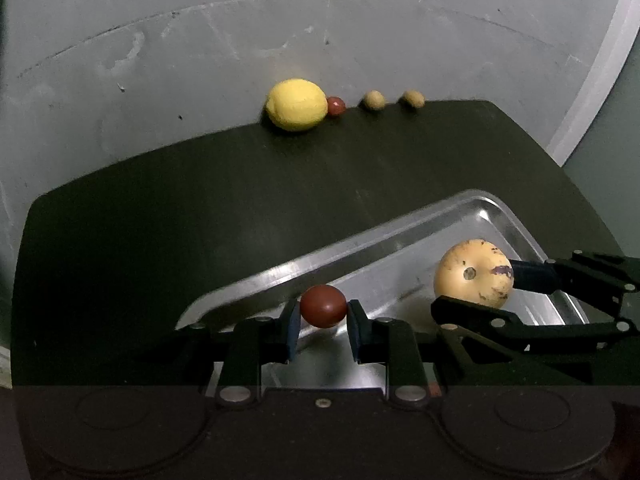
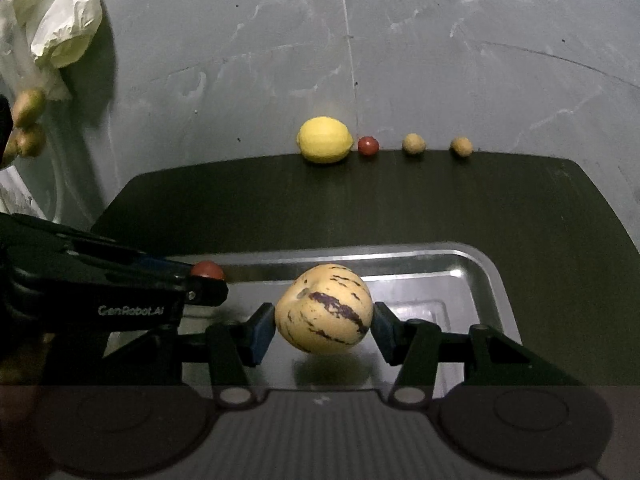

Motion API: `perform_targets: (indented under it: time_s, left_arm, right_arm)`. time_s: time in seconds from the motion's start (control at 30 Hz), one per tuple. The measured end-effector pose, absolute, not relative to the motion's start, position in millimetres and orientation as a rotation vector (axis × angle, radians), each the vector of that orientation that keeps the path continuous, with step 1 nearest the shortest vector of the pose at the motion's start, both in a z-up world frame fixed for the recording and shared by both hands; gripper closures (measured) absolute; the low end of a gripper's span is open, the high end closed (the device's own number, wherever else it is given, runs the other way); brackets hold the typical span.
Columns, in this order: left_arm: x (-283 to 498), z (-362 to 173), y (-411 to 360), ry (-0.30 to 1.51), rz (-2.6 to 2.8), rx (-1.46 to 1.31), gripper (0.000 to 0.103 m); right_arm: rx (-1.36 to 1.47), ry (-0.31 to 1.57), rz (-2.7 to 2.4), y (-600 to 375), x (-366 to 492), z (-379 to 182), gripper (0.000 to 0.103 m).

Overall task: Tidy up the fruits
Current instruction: 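Carry the pepino and small red fruit over the tray with both tools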

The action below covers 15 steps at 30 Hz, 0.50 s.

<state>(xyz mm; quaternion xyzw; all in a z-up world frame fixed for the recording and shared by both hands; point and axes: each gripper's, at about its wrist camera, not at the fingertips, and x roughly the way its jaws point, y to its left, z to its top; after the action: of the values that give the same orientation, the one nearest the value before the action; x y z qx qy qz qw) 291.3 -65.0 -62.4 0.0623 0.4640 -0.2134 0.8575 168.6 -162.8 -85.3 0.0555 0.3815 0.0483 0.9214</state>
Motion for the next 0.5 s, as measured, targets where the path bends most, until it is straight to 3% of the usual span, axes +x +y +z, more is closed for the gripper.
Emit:
perform_targets:
  time_s: [0.5]
  left_arm:
    - [274.4,-74.5,-68.5,1.014,-0.491,0.163,0.076]
  right_arm:
    - [0.133,0.823,0.075,-167.0,150.8,-89.5,0.046]
